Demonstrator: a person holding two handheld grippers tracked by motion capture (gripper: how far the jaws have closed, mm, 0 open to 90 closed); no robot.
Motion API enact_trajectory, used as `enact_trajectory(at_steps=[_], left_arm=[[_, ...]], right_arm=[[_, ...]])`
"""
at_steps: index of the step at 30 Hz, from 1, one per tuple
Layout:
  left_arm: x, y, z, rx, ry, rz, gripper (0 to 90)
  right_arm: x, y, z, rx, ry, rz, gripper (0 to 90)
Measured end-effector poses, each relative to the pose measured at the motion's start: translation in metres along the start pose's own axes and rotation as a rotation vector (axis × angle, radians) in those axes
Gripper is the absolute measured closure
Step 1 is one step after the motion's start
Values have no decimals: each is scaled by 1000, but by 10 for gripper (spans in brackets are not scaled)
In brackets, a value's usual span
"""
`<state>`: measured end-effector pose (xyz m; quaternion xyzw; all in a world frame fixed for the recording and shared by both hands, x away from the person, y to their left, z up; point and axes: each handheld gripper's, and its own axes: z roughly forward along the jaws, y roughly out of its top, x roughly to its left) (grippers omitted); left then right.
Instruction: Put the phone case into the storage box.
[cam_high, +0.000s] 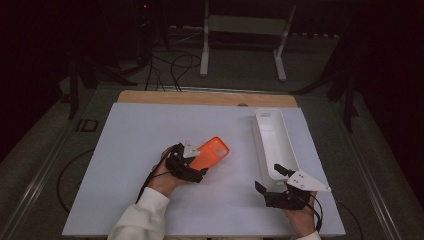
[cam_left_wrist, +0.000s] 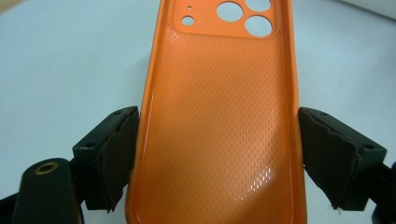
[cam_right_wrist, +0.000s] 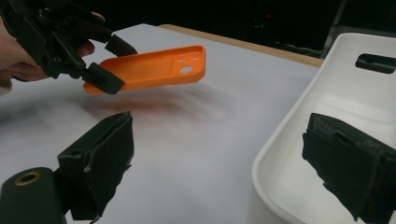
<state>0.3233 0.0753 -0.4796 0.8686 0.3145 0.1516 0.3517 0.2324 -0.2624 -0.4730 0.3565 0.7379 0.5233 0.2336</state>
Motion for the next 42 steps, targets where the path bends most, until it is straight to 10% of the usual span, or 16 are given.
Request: enact_trajectory(at_steps=[42], left_arm=[[-7, 5, -40, -139, 26, 26, 168]], right_arm=[[-4, 30, 18, 21, 64, 66, 90]])
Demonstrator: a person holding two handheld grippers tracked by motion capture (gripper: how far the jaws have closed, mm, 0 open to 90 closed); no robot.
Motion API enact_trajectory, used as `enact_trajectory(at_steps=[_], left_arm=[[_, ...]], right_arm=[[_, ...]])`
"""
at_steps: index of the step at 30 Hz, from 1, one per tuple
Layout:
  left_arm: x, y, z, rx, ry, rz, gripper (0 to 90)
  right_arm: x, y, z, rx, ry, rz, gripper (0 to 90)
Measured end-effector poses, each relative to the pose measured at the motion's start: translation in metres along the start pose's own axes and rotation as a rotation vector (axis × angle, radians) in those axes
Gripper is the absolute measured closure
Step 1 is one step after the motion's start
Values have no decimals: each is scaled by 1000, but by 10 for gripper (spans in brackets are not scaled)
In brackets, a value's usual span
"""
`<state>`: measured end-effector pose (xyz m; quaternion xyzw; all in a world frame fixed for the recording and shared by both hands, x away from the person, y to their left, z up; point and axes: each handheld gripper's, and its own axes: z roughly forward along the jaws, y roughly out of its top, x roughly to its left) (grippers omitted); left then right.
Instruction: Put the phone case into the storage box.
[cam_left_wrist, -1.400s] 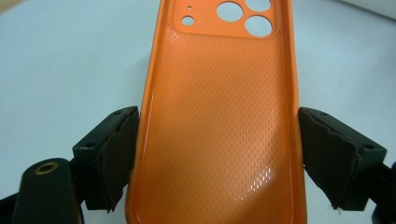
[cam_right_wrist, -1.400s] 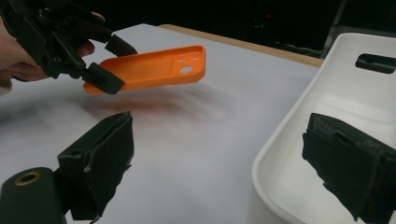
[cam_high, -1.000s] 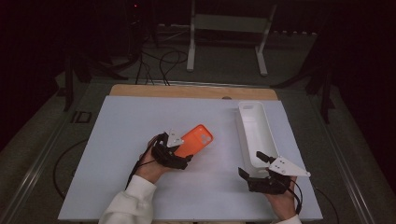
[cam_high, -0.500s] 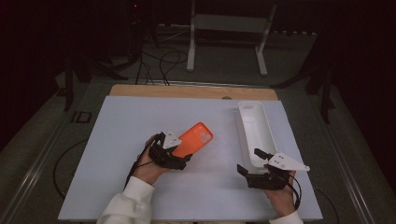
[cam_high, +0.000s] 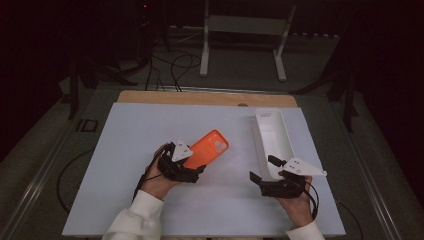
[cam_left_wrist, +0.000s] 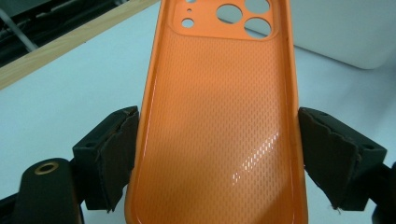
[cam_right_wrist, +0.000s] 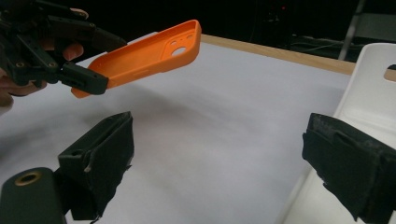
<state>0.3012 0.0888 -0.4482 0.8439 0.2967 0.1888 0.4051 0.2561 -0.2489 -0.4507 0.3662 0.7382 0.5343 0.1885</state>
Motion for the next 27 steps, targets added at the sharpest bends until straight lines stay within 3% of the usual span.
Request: enact_trajectory(at_steps=[27], left_arm=[[-16, 7, -6, -45, -18, 59, 168]], right_arm=[[9, 19, 22, 32, 70, 9, 94]])
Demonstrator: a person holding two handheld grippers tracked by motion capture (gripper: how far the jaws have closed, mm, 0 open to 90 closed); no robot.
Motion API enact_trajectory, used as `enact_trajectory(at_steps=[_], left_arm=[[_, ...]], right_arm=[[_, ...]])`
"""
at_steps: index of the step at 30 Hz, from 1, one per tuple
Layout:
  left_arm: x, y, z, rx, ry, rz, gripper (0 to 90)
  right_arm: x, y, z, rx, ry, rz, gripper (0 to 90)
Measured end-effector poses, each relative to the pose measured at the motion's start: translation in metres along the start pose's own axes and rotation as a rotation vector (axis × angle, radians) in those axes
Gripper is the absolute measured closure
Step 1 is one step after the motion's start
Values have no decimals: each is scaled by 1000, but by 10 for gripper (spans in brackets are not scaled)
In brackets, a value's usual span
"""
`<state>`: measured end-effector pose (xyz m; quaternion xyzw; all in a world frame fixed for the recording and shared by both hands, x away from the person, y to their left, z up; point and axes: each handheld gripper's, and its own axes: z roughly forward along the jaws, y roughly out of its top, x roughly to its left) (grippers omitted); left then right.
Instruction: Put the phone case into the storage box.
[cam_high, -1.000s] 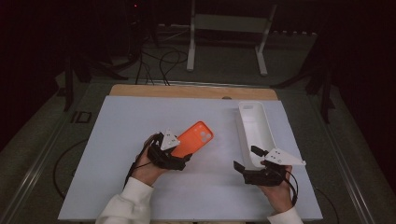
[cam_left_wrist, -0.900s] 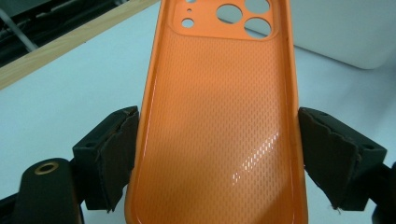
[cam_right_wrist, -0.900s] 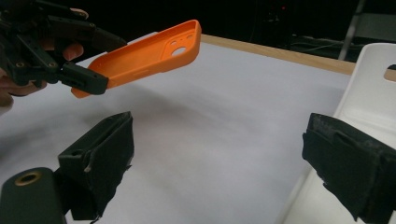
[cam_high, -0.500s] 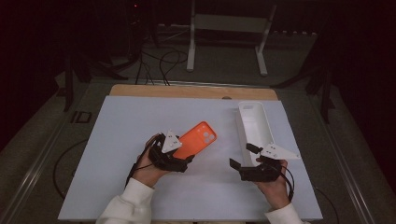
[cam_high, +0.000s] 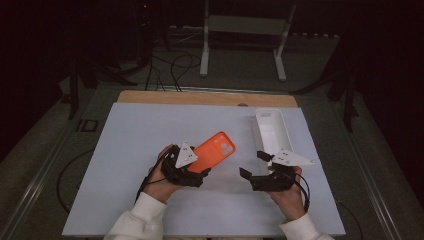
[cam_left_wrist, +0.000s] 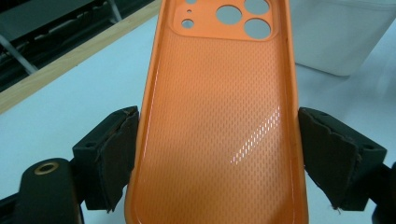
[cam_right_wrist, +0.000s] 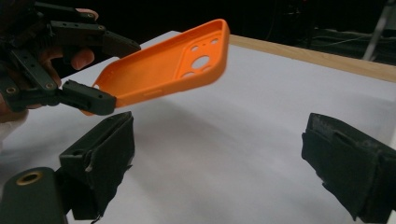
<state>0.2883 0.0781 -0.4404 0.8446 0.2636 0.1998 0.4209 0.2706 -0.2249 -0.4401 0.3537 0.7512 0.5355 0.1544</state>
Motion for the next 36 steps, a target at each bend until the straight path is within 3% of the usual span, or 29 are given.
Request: enact_trajectory(at_steps=[6, 27, 36], left_arm=[[-3, 1, 0, -14, 5, 12, 168], [-21, 9, -1, -51, -38, 67, 168], [-31, 14, -3, -76, -67, 97, 167]], right_arm=[[2, 4, 6, 5, 30, 10, 95], [5, 11, 23, 16, 107, 75, 126], [6, 16, 31, 24, 151, 128, 159]])
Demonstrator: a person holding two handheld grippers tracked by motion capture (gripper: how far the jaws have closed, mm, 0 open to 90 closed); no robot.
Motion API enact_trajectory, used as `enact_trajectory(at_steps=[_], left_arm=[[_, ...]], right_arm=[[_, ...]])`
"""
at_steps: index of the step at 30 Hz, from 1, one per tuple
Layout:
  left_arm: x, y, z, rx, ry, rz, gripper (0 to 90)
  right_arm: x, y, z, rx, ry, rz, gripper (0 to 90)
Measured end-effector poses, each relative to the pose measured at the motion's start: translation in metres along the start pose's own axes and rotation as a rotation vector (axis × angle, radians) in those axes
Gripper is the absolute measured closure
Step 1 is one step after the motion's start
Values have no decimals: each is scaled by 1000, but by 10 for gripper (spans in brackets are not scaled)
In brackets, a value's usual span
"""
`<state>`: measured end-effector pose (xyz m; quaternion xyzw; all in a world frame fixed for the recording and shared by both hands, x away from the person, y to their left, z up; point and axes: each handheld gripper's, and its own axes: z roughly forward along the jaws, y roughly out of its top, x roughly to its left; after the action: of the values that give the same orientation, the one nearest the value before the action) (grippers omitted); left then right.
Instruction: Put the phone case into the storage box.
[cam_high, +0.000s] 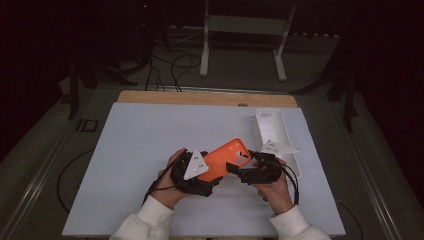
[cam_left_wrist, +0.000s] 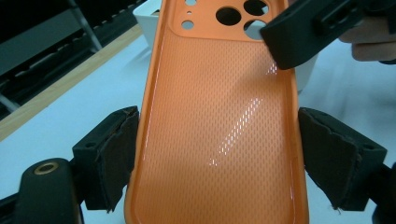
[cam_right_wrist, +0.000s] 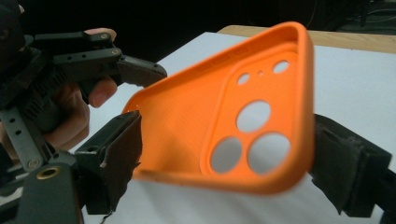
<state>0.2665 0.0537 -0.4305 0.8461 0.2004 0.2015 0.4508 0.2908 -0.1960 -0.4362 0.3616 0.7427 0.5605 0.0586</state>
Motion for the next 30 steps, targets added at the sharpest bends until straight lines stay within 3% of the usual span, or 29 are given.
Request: enact_trajectory(at_steps=[12, 15, 26, 30], left_arm=[[-4, 2, 0, -24, -5, 12, 167], [-4, 2, -1, -37, -4, 11, 167], [-5, -3, 8, -6, -13, 15, 164], [-5, -4, 10, 2, -18, -1, 164]], right_arm=[[3, 3, 7, 11, 42, 25, 258], [2, 3, 7, 13, 59, 50, 309], [7, 4, 8, 47, 121, 44, 716], [10, 5, 8, 56, 114, 34, 744]])
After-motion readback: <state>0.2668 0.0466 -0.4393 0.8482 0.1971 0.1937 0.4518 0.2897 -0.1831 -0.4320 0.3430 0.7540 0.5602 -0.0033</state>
